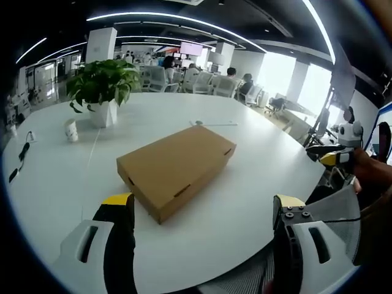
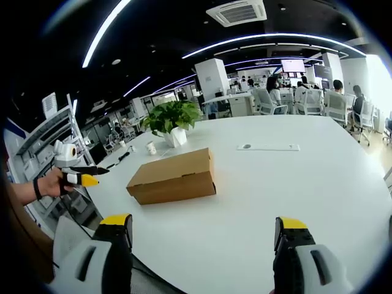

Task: Operate the shoe box by opening the lid, removing the specified soft item, and placing it in the target area until the item is outside and the box remains undamaged.

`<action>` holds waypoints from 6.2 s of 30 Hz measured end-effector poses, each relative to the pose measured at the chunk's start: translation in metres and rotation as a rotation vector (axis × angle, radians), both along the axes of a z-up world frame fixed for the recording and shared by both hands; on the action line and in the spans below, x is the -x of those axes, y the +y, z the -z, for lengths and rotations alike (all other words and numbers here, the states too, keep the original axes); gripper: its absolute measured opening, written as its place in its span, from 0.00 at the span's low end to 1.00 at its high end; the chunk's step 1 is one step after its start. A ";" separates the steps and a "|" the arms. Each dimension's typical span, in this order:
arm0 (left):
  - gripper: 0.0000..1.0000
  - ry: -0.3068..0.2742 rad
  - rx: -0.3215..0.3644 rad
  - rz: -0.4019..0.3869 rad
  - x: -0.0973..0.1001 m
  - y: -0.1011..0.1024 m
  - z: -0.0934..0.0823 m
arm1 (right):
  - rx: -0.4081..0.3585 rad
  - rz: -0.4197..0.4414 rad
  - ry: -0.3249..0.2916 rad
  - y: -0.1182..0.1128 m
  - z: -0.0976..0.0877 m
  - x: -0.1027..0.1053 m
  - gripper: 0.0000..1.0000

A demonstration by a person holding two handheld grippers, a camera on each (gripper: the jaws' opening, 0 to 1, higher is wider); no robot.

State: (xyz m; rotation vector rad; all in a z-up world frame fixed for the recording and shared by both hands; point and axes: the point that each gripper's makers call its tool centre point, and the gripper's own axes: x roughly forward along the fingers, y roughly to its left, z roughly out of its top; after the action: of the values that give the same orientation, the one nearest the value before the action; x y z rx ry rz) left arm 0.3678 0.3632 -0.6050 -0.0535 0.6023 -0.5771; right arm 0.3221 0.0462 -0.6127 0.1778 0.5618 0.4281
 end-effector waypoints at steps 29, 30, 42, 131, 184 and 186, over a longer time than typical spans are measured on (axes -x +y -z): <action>0.94 0.000 0.003 -0.007 0.001 0.003 0.001 | 0.000 -0.002 0.002 0.000 0.001 -0.001 0.96; 0.94 0.000 0.004 -0.008 0.001 0.003 0.001 | -0.001 -0.002 0.001 0.000 0.001 -0.001 0.96; 0.94 -0.004 0.004 -0.013 0.001 0.002 -0.001 | 0.000 -0.008 0.000 -0.001 0.002 -0.002 0.96; 0.82 0.155 -0.016 -0.249 -0.087 0.013 0.119 | 0.118 -0.423 0.103 0.122 0.104 -0.191 0.71; 0.75 0.119 0.133 -0.321 -0.086 0.008 0.079 | 0.132 -0.492 -0.069 0.137 0.051 -0.191 0.65; 0.75 0.116 0.133 -0.321 -0.086 0.009 0.077 | 0.138 -0.506 -0.080 0.138 0.049 -0.190 0.67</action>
State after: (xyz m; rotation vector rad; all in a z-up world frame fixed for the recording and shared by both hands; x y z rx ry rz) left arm 0.4540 0.3718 -0.6817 -0.3055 0.6513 -0.3025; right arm 0.5118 0.1842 -0.6614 -0.1189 0.5534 0.8802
